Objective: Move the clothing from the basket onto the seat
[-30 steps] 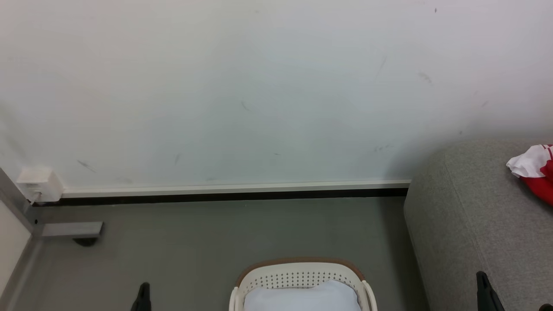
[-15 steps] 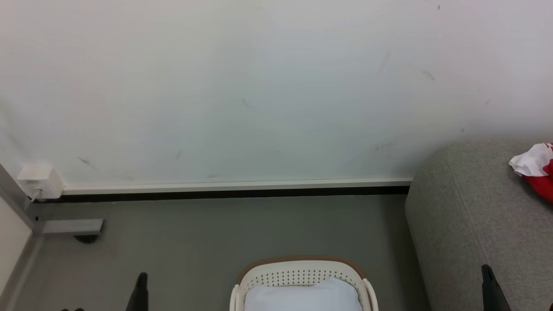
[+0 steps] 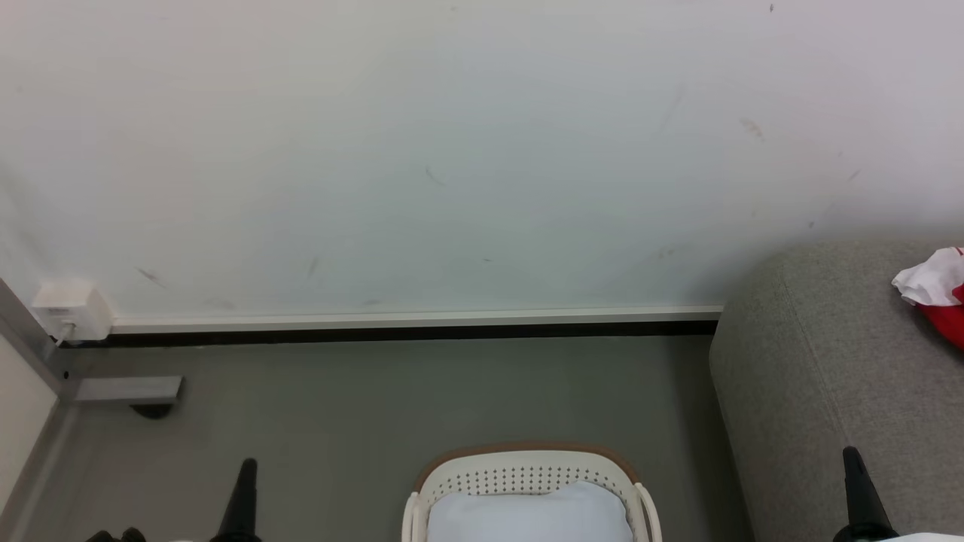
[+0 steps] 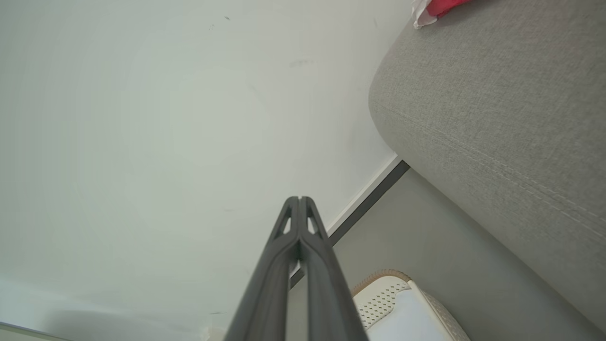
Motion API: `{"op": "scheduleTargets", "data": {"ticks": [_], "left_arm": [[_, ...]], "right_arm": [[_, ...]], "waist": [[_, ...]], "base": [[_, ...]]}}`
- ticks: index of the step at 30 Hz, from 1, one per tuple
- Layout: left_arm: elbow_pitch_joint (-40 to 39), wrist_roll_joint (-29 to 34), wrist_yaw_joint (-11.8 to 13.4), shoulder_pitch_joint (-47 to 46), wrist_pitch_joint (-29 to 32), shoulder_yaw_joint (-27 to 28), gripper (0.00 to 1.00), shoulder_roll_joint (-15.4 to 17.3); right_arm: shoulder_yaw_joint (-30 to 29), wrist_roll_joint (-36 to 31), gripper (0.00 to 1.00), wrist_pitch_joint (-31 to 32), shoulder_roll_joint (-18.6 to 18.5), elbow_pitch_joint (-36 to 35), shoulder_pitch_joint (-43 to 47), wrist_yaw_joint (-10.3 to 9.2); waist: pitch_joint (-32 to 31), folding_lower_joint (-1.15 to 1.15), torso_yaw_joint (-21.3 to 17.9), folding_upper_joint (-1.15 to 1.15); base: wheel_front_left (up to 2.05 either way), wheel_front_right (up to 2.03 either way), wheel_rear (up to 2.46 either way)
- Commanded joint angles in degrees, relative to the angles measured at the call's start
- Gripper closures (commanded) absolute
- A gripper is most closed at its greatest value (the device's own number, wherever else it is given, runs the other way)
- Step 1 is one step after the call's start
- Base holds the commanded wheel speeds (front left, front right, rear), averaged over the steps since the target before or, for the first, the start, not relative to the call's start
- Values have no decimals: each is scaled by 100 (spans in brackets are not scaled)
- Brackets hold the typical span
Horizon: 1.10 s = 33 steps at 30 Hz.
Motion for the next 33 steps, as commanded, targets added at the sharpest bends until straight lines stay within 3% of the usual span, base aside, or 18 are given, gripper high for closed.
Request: {"op": "scheduleTargets", "data": {"ticks": [1,33], "left_arm": [[-58,-160,-34,-126,38,48,100,37],[-46,-1888,-153,-422,489,204,100,43]], "right_arm": [[-36,168,100,36,-65,-86,-152,-6],[-154,1910,100,486,-77,-174,-358,-10]], "waist": [[5,0,3,0],[118,-1,65,0]], "base": [[0,0,0],[0,0,0]]}}
